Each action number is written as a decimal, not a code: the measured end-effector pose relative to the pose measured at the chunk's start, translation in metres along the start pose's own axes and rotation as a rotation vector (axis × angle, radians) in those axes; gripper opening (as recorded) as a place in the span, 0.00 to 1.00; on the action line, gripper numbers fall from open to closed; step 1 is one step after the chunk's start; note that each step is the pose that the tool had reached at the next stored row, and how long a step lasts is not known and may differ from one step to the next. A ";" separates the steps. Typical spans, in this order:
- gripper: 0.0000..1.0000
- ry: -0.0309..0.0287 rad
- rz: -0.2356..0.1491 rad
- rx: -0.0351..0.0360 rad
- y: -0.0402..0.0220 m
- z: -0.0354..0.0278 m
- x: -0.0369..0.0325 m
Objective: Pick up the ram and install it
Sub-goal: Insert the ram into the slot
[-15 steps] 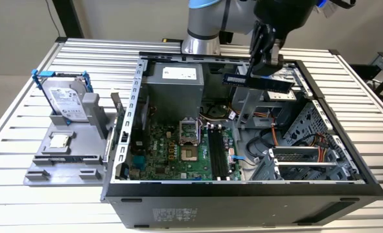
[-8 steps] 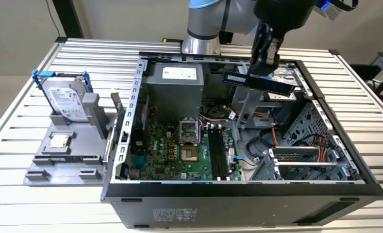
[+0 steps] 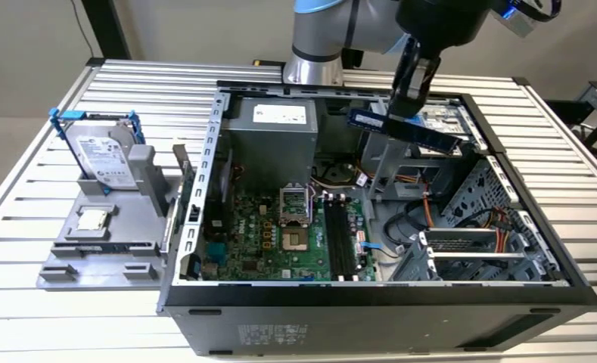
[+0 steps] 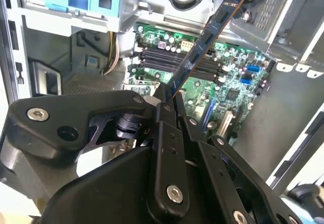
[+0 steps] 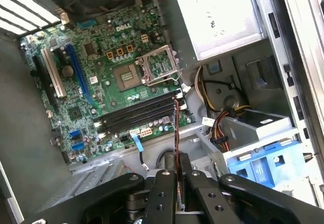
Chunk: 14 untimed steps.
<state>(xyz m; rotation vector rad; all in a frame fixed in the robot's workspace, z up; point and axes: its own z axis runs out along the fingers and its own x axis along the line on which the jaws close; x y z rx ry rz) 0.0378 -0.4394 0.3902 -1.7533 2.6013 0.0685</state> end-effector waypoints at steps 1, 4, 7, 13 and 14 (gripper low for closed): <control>0.00 -0.0006 0.015 0.0004 0.0000 0.0000 0.0000; 0.00 -0.0023 0.066 0.0018 0.0000 0.0001 0.0000; 0.00 -0.0040 0.119 0.0033 0.0000 0.0001 0.0000; 0.00 -0.0077 0.228 0.0063 0.0000 0.0002 0.0000; 0.00 -0.0083 0.245 0.0068 0.0000 0.0002 0.0000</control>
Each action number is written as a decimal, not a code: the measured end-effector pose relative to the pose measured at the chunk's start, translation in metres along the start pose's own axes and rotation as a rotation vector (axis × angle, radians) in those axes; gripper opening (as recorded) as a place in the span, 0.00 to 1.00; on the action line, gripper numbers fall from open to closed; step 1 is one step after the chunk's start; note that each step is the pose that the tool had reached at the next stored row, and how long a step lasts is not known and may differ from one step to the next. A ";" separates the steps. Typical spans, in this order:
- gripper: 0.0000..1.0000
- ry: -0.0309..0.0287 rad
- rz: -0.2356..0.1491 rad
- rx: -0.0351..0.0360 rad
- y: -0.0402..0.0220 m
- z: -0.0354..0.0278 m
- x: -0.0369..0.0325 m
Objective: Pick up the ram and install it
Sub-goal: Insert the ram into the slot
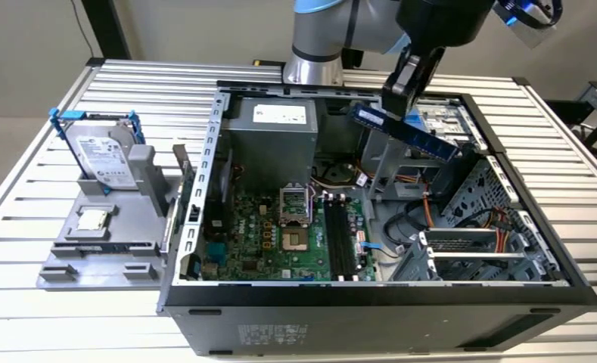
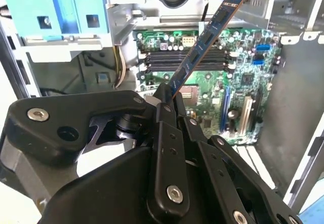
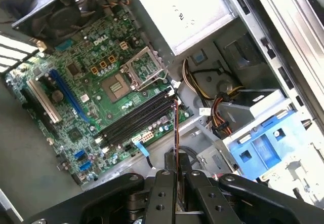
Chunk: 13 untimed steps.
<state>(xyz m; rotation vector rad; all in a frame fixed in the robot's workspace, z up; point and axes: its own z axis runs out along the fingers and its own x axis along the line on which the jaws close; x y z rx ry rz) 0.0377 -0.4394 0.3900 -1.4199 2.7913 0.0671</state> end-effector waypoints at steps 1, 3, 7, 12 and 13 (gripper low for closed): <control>0.00 -0.0006 0.018 0.0005 0.0000 0.0000 0.0000; 0.00 -0.0017 0.051 0.0014 0.0000 0.0000 0.0000; 0.00 -0.0041 0.120 0.0033 0.0000 0.0002 0.0000; 0.00 -0.0070 0.205 0.0056 0.0000 0.0002 0.0000; 0.00 -0.0075 0.221 0.0060 0.0000 0.0003 0.0000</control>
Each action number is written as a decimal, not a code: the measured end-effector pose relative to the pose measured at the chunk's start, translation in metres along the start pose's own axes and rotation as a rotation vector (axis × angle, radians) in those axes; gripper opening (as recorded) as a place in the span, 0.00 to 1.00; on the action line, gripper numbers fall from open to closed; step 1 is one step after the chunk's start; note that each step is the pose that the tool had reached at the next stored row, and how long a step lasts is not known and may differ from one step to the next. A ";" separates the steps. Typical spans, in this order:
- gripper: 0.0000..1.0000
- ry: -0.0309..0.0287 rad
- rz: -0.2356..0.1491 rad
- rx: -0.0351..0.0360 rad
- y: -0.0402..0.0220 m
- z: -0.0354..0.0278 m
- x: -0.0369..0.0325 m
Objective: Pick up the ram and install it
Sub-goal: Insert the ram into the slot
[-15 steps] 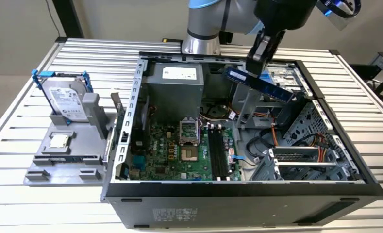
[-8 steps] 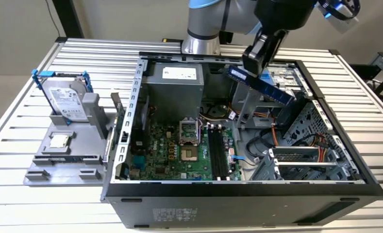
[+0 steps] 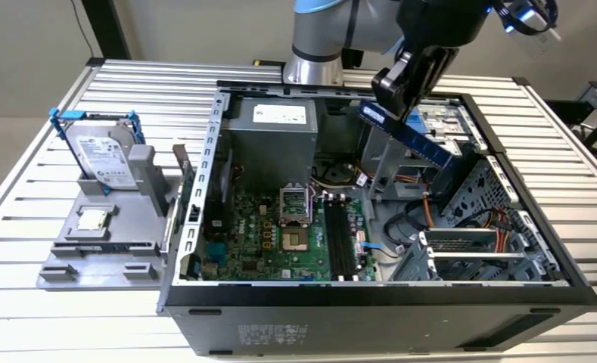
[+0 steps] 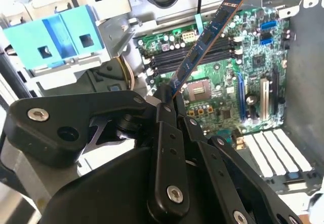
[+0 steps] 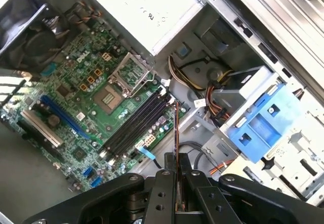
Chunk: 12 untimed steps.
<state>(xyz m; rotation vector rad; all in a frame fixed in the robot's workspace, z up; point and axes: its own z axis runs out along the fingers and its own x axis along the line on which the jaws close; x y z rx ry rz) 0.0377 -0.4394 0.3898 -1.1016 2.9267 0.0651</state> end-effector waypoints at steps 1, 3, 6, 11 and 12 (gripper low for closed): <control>0.00 -0.0004 0.012 0.0003 0.0000 0.0000 0.0000; 0.00 -0.0009 0.028 0.0008 0.0000 0.0000 0.0000; 0.00 -0.0013 0.047 0.0017 0.0000 -0.0001 0.0000; 0.00 -0.0026 0.092 0.0030 0.0000 0.0001 0.0001; 0.00 -0.0029 0.103 0.0033 0.0000 0.0001 0.0001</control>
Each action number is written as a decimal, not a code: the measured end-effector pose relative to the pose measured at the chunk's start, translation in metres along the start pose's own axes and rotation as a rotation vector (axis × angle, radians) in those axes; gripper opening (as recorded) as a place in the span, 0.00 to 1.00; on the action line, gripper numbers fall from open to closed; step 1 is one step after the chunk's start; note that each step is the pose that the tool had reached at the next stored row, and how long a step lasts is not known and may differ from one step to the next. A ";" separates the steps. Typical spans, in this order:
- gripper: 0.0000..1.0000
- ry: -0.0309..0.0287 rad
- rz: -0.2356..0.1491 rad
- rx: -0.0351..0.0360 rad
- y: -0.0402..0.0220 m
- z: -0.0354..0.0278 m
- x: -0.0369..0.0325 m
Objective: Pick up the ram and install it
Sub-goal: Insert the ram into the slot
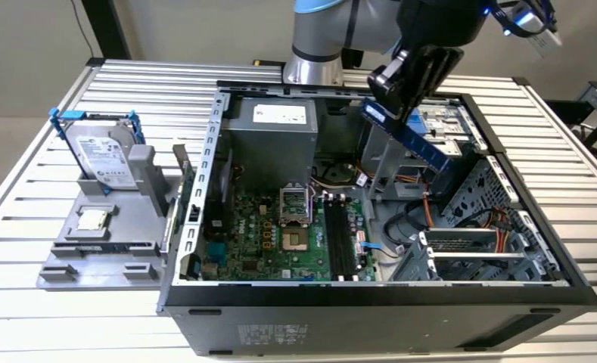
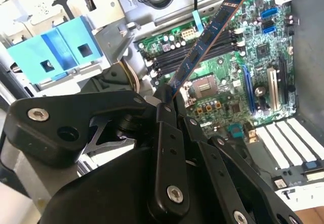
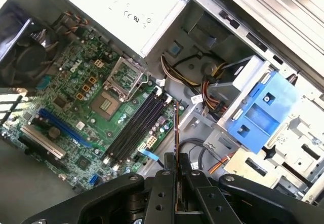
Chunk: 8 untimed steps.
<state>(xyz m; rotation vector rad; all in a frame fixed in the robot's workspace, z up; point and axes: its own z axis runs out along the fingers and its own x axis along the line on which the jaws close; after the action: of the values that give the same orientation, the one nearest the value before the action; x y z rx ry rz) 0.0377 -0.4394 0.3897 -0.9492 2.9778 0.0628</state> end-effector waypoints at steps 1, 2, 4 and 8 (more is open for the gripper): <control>0.00 -0.0005 0.013 0.0004 0.0000 0.0000 0.0000; 0.00 -0.0010 0.029 0.0008 0.0000 0.0000 0.0000; 0.00 -0.0022 0.063 0.0017 0.0000 0.0000 0.0000; 0.00 -0.0044 0.132 0.0036 -0.0001 0.0000 0.0001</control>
<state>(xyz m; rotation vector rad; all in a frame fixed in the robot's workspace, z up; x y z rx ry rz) 0.0376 -0.4395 0.3896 -0.7497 3.0315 0.0610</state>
